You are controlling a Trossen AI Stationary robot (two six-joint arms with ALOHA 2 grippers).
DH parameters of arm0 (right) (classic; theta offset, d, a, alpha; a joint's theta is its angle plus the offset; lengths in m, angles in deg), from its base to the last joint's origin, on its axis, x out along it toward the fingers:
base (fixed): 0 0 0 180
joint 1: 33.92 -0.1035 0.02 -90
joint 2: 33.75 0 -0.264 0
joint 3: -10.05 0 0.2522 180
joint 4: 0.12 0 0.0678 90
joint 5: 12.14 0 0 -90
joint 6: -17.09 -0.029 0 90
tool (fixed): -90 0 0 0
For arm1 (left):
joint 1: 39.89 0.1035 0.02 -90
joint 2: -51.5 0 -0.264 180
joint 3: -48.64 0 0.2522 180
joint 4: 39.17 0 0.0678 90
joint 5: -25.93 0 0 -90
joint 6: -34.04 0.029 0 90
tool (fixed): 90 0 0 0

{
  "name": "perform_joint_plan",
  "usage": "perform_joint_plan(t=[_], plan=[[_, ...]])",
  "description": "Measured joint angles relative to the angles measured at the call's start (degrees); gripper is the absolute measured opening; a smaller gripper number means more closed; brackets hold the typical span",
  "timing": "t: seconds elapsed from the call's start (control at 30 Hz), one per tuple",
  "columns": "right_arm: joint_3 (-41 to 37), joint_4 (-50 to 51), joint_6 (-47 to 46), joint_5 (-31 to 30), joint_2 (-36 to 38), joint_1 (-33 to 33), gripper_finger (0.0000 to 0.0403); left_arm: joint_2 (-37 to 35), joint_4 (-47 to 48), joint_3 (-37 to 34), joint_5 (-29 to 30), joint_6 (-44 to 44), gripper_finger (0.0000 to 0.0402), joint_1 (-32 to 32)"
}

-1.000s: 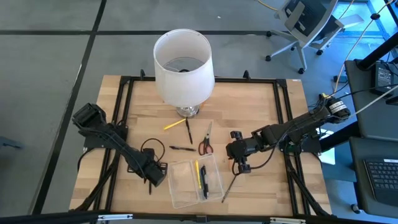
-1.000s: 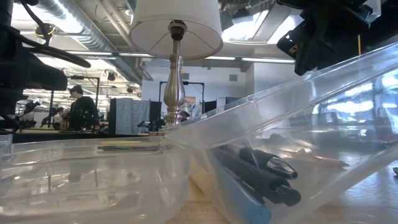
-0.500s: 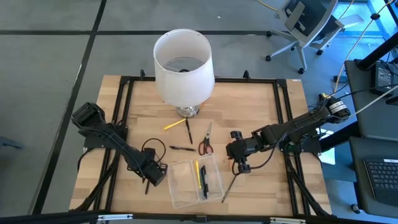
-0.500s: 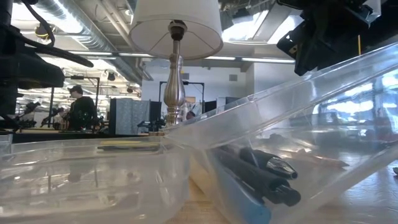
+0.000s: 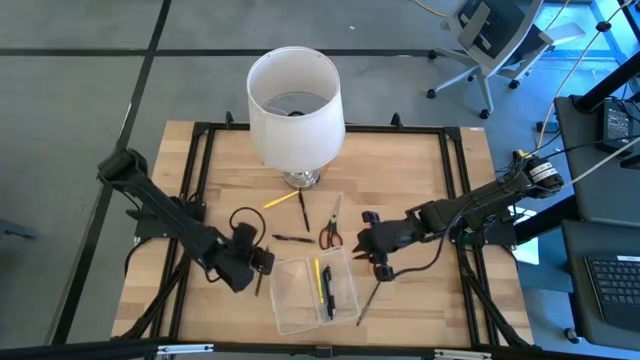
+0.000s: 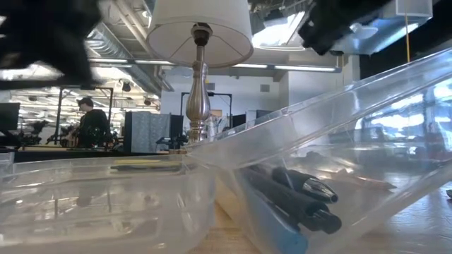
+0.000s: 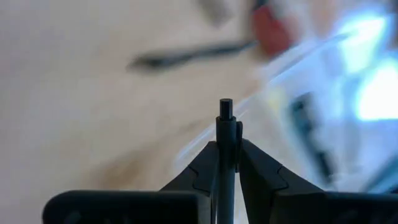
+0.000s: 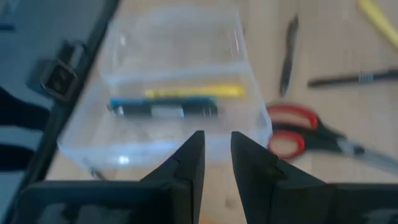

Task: Pick & place school supplies into a supply box
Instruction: Put the bottom black pen into the transparent supply box

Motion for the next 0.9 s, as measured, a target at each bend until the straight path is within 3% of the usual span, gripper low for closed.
perform_joint_plan(t=[0.2, 0.37, 0.67, 0.9], plan=[[0.0, -11.2, 0.1, 0.0, 0.0, 0.8, 0.0083, -0.9, -14.9, 0.0, 17.9, 19.5, 0.004, 0.2], [0.1, -18.5, -0.1, 0.0, 0.0, 0.9, 0.0094, 0.4, -31.0, 0.1, 23.8, 36.8, 0.0037, 1.3], [0.1, -23.7, -4.7, -0.5, 0.0, 1.1, 0.0184, 1.8, -55.9, 0.1, 21.7, 66.3, 0.004, 4.8], [0.1, -29.2, -4.5, -0.5, -1.0, 1.3, 0.0198, 1.8, -66.4, 0.1, 13.2, 76.5, 0.0041, 8.6]])
